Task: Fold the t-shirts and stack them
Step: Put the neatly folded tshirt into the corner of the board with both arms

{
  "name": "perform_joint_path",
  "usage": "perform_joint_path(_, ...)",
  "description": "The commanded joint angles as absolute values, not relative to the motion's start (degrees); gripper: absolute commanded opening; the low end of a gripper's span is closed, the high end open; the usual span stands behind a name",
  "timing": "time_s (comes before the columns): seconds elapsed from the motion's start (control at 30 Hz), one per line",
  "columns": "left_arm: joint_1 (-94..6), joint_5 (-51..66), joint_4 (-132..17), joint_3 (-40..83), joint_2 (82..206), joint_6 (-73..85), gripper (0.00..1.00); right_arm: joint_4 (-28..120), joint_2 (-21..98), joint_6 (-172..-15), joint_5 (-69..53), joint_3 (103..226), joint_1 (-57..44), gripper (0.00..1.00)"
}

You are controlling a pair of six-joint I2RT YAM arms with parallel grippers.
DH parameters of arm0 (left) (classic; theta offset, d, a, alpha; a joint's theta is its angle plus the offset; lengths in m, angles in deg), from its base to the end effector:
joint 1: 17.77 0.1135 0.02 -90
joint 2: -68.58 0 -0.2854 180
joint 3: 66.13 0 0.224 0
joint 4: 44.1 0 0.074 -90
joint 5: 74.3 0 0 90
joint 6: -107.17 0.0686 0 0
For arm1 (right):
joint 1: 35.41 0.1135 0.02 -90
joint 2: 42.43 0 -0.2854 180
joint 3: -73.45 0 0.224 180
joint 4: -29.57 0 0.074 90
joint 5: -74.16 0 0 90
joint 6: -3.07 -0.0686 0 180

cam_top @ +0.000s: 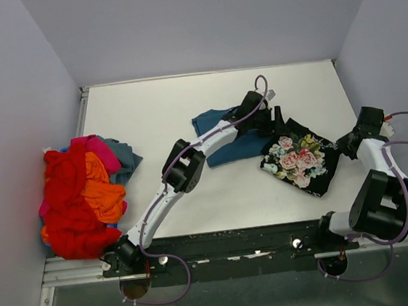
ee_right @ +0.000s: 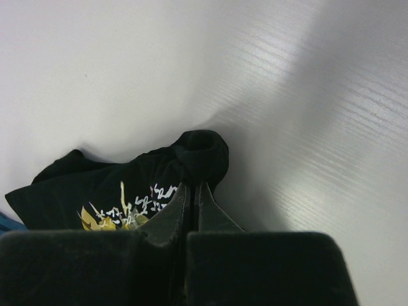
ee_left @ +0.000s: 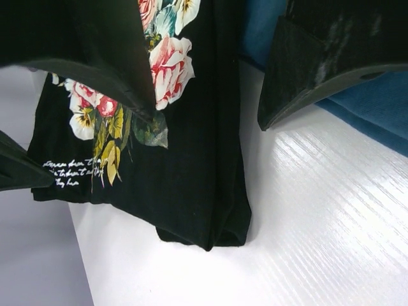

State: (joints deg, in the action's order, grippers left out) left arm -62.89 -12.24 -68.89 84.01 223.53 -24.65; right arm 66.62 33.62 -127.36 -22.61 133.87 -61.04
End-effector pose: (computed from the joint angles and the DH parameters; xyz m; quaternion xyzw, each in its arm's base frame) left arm 0.4139 -0.4612 0.1491 0.1455 0.8349 -0.4873 0.2107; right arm 0.2247 -0.1168 0.2171 0.5314 0.7826 -0.0143 0.3239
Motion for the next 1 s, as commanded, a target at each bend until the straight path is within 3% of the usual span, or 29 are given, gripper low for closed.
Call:
perform_joint_path(0.0,-63.6,-13.5,-70.6,84.5,226.6,-28.2,0.7,66.6,32.2,-127.1,-21.4,132.8,-61.4,0.01)
perform_joint_path(0.2,-64.2,-18.0,-63.2,84.0,228.1,-34.0,0.5,66.7,32.1,-127.1,-21.0,132.8,-61.4,0.01)
perform_joint_path(0.5,-63.9,-18.1,-41.7,75.4,225.0,-42.5,0.01,67.2,31.5,-126.0,-20.0,133.5,-61.4,0.01)
perform_joint_path(0.97,-64.6,-10.1,-23.0,48.6,202.5,-35.5,0.0,69.4,14.9,-123.5,-14.3,133.7,-61.3,0.01)
